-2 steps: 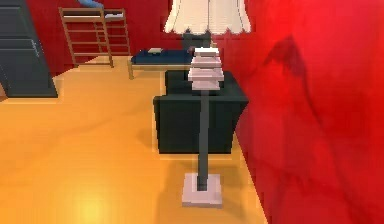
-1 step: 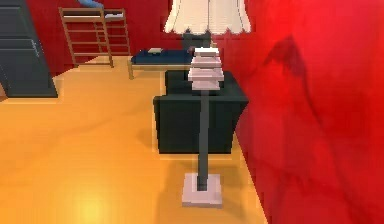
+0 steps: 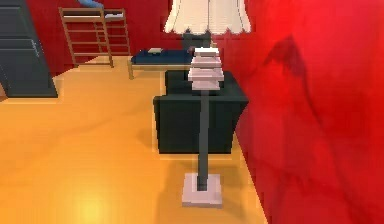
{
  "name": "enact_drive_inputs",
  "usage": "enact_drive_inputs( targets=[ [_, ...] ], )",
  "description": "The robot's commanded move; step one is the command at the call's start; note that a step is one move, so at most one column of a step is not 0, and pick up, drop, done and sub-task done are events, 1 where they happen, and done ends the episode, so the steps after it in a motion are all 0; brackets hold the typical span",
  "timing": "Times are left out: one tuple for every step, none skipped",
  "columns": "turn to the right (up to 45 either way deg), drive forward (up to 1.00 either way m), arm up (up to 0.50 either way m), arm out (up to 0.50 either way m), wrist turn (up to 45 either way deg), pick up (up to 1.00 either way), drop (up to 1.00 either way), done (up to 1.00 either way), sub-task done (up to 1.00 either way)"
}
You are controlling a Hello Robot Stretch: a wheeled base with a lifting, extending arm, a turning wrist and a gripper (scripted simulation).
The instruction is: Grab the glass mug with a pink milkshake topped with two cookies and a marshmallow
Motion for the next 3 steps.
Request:
enact_drive_inputs(
  targets=[
    [0.0,0.0,0.0,0.0,0.0,1.0,0.0,0.0,0.0],
    [0.0,0.0,0.1,0.0,0.0,0.0,0.0,0.0,0.0],
    [0.0,0.0,0.0,0.0,0.0,0.0,0.0,1.0,0.0]
  ],
)
